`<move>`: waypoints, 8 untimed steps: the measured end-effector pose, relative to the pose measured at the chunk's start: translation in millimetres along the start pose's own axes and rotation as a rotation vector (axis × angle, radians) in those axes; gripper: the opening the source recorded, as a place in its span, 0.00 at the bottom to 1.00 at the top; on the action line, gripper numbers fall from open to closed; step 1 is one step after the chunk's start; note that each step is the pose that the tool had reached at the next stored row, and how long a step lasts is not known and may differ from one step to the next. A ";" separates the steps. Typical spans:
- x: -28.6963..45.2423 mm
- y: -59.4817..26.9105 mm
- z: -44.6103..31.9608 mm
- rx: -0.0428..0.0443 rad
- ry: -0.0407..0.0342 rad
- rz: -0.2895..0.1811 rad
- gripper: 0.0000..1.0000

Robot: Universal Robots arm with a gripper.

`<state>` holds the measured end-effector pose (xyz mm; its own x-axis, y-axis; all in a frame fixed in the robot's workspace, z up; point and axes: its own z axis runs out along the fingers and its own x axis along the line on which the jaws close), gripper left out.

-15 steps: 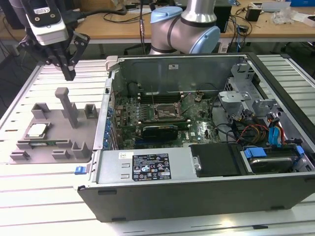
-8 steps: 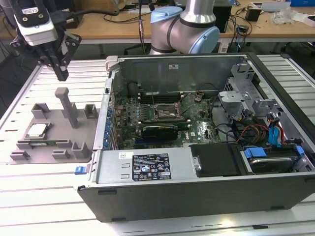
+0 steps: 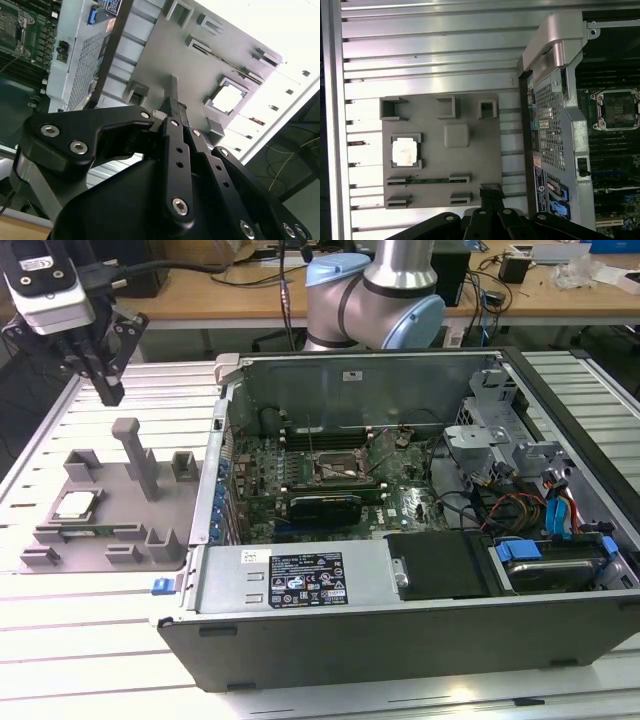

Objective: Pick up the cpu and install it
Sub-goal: 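Reach for the cpu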

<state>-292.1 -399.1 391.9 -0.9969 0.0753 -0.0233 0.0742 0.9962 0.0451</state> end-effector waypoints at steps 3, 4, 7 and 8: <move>5.6 -0.4 1.0 0.0000 0.0001 0.000 0.11; 7.7 -0.6 1.5 0.0000 0.0000 0.000 0.11; 13.0 -1.1 3.5 0.0000 0.0000 0.000 0.11; 15.7 -1.4 4.7 0.0000 0.0000 0.000 0.11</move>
<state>-307.7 -399.1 386.7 -0.9969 0.0753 -0.0233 0.0742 0.9962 0.0451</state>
